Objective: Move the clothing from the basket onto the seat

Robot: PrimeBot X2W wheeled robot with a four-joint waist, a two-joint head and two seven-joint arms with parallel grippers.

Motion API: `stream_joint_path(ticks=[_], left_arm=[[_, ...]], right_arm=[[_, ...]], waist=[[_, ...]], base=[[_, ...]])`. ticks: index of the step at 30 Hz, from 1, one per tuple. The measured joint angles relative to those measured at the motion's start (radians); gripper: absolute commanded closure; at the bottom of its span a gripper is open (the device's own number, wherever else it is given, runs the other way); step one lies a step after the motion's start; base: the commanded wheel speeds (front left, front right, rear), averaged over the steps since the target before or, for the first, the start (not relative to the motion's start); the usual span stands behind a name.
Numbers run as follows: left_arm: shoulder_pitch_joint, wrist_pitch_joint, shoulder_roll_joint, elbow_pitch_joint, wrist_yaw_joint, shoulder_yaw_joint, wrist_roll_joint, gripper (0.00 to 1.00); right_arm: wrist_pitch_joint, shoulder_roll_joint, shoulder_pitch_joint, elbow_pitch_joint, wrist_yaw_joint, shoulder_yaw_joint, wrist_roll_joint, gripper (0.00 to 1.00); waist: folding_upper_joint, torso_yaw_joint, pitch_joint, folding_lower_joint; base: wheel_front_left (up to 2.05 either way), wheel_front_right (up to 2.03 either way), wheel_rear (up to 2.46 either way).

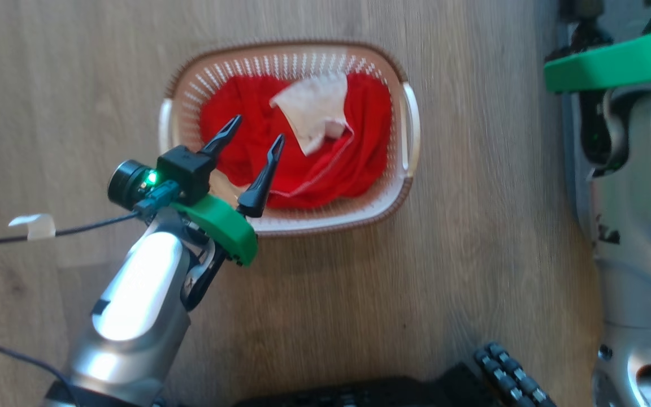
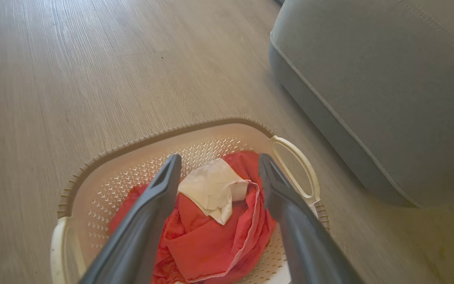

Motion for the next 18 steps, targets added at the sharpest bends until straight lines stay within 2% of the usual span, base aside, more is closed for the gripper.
stream_joint_path(ticks=[8, 15, 18], left_arm=[[-0.118, -0.003, 0.064, 0.039, 0.000, -0.219, -0.063, 0.00], [-0.194, -0.003, 0.089, 0.089, 0.000, -0.332, -0.088, 0.00], [-0.229, -0.003, 0.091, 0.112, 0.000, -0.350, -0.088, 0.00]], right_arm=[[0.000, 0.001, -0.075, -0.049, 0.000, 0.030, 0.027, 0.00], [0.000, 0.001, -0.108, -0.082, 0.000, 0.056, 0.049, 0.00], [0.000, 0.001, -0.116, -0.091, 0.000, 0.056, 0.066, 0.00]], waist=[[0.0000, -0.058, 0.157, 0.0000], [0.0000, -0.125, 0.248, -0.0002], [0.0000, -0.151, 0.279, -0.0001]], base=[[0.00, 0.00, 0.00], [0.00, 0.00, 0.00], [0.00, 0.00, 0.00]])
